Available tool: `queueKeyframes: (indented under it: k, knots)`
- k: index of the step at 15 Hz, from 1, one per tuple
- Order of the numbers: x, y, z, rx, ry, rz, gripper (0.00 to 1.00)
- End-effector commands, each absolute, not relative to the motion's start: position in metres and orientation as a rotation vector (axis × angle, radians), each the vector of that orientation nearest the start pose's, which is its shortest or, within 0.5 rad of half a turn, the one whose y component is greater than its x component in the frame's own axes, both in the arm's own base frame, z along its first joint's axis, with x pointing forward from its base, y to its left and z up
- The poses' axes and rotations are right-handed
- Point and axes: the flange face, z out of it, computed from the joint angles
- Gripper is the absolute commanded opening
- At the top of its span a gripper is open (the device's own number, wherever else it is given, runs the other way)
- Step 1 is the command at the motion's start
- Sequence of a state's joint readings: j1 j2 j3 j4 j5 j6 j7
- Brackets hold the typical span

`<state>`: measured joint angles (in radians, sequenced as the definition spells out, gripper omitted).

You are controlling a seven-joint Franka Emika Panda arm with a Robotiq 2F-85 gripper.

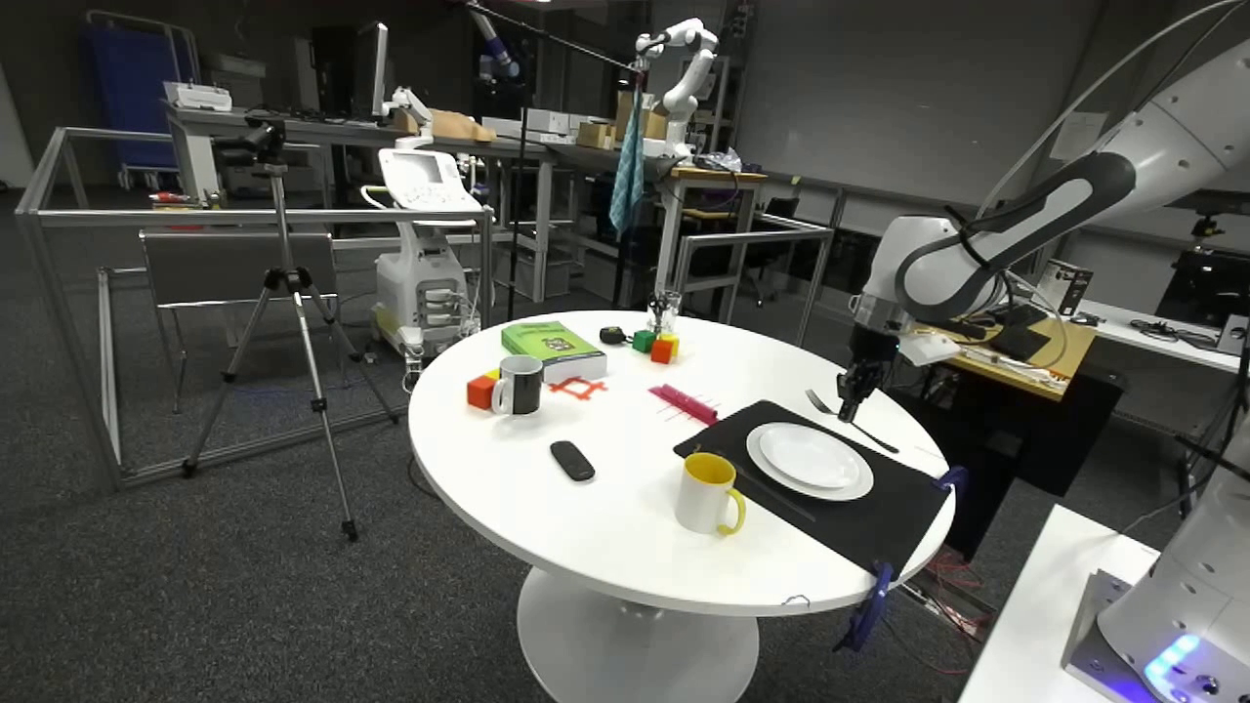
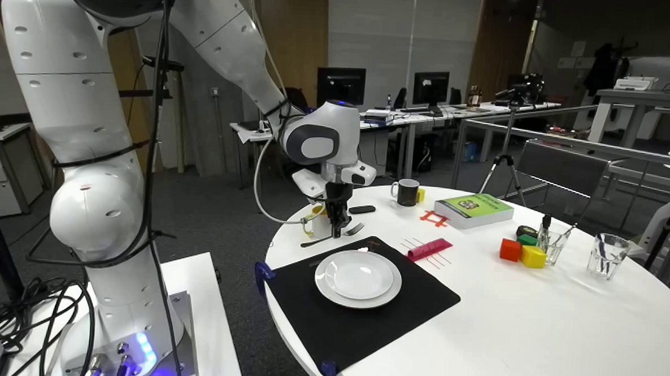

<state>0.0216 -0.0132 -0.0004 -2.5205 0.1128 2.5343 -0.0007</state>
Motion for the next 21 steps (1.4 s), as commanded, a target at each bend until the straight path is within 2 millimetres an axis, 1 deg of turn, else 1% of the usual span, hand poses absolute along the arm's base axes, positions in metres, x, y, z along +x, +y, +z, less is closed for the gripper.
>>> queueKeyframes:
  k: [1, 5, 13, 18, 21]
  knots:
    - [0.463, -0.001, 0.286, -3.086, 0.081, -0.014, 0.02]
    - [0.471, -0.005, 0.276, -3.09, 0.074, 0.03, 0.02]
    - [0.495, -0.012, 0.247, -3.099, 0.055, 0.119, 0.02]
    - [0.508, -0.012, 0.228, -3.104, 0.051, 0.172, 0.02]
    - [0.512, -0.01, 0.217, -3.105, 0.039, 0.196, 0.02]
